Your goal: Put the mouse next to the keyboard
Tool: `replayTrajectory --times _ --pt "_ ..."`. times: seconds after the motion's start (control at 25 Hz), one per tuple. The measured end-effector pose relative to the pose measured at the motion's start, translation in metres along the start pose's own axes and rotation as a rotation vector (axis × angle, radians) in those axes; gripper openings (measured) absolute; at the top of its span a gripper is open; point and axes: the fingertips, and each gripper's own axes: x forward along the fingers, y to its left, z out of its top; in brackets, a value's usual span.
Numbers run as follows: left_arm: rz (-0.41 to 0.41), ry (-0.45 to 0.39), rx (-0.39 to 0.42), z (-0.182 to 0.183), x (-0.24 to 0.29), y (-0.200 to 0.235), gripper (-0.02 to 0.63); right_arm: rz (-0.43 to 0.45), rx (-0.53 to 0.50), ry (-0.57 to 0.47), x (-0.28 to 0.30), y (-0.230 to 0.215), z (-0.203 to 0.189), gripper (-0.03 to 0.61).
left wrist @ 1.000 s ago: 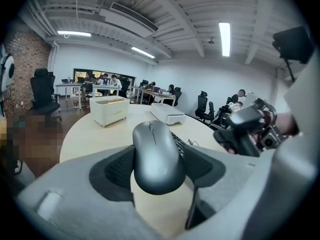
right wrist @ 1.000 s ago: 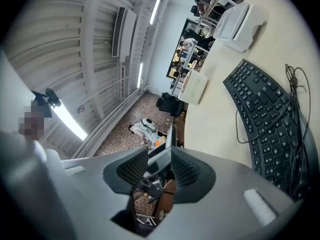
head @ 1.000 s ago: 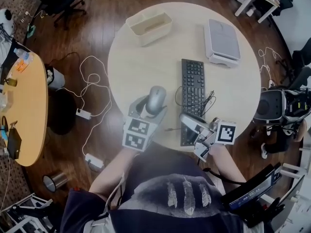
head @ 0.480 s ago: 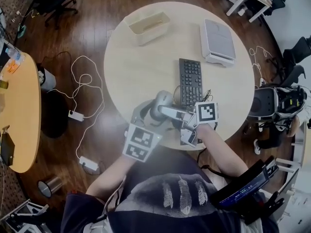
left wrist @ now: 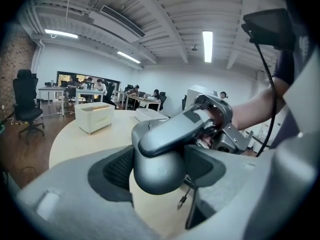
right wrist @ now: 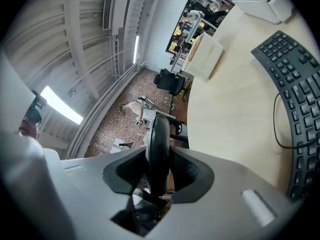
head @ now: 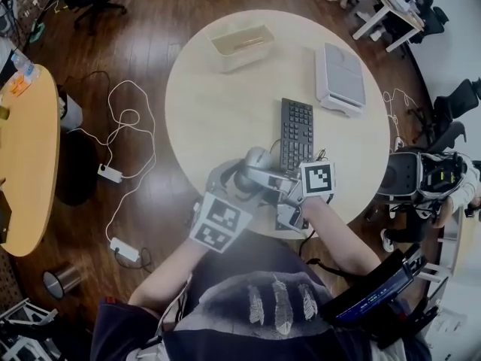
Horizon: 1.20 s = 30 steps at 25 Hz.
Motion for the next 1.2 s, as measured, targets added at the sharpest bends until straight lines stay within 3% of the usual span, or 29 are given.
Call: replayTrajectory --times 0.08,0.36,0.52,0.72,0.84,0.96,1.2 --pt "-0.037 0.038 -0.036 -0.007 0.004 -0.002 0.316 -0.026 0.005 -0.011 -0.004 -0.008 0.0 0.138" --pt "-0.185 0.084 -0.314 -0.019 0.008 0.0 0.321 -0.047 0.026 -0.155 -0.046 -0.021 0.022 0.137" --pt "-0.202 0.053 -0.226 -0.002 0.012 -0.015 0.319 -0.051 -0.006 -0.18 -0.076 -0.025 0.022 0.137" --pt "-0.276 0.101 -0.113 0.015 0.036 -0.056 0.296 -0.063 -0.027 -0.217 -0.136 -0.033 0.033 0.137" --pt "-0.232 0.09 -0.126 0.016 0.038 -0.057 0.004 -0.054 -0.05 -0.217 -0.165 -0.034 0.028 0.137" --pt "-0.157 0.088 -0.184 0.02 0.048 -0.057 -0.002 -0.092 -0.068 -0.197 -0.203 -0.045 0.026 0.137" --pt "-0.033 0.099 -0.154 0.036 0.071 -0.074 -0.002 -0.104 -0.149 -0.087 -0.251 -0.054 0.025 0.137"
